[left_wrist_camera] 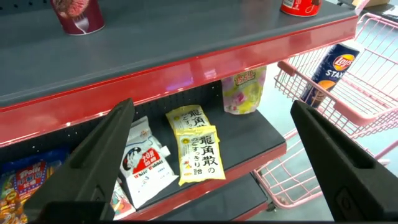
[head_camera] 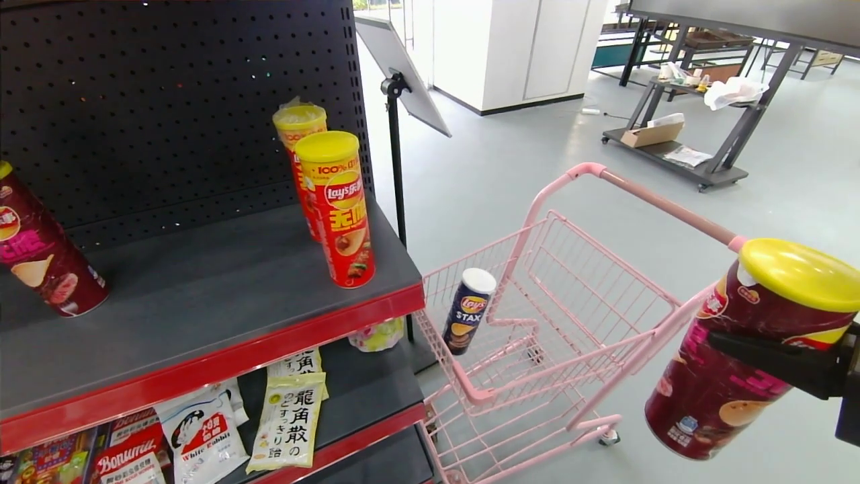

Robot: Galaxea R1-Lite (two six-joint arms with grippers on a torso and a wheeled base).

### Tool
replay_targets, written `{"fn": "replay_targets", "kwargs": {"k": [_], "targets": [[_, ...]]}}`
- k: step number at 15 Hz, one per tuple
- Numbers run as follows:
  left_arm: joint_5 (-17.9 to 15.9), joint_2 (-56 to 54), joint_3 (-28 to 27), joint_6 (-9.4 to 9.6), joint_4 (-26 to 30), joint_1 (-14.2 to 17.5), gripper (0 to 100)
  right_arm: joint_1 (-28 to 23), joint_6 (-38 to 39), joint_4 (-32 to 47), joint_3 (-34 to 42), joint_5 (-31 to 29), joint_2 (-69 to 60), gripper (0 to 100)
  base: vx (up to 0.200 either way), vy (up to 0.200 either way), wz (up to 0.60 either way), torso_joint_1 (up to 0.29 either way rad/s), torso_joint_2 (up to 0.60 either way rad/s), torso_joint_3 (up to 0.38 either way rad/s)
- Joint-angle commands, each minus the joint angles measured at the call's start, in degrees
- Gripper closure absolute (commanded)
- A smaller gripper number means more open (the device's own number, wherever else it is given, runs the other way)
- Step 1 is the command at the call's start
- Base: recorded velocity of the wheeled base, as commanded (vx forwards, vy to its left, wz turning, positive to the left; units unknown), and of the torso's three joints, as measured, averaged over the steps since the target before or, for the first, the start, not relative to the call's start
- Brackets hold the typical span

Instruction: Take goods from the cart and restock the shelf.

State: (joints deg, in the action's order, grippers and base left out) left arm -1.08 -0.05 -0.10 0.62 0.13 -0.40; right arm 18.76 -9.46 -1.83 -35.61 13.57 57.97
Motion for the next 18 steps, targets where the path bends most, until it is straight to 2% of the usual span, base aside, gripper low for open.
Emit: {"fn": "replay_targets", "kwargs": {"k": [1,6,9,12,18], "targets": [[0.0,0.0,0.0,-0.01,0.0,0.1,0,0.0,0.0,-0.1,-0.1,0.1,0.2,100,0.000,0.000,0.60,0.007,0.00,0.007],[0.1,0.0,0.0,-0.36,0.0,0.1,0,0.0,-0.1,-0.1,0.0,0.1,0.0,100,0.000,0.000,0.60,0.009,0.00,0.000],[0.0,0.0,0.0,0.08,0.0,0.1,0,0.1,-0.2,-0.2,0.3,0.2,-0.1,100,0.000,0.000,0.00,0.000,0.00,0.000],[0.0,0.0,0.0,0.08,0.0,0.1,0,0.2,-0.2,-0.2,0.4,0.2,-0.5,100,-0.200,0.000,0.00,0.004,0.01,0.002],[0.1,0.0,0.0,-0.01,0.0,0.1,0,0.2,-1.8,-0.4,2.3,0.2,-2.0,100,0.000,0.000,0.00,0.000,0.00,0.000]]}}
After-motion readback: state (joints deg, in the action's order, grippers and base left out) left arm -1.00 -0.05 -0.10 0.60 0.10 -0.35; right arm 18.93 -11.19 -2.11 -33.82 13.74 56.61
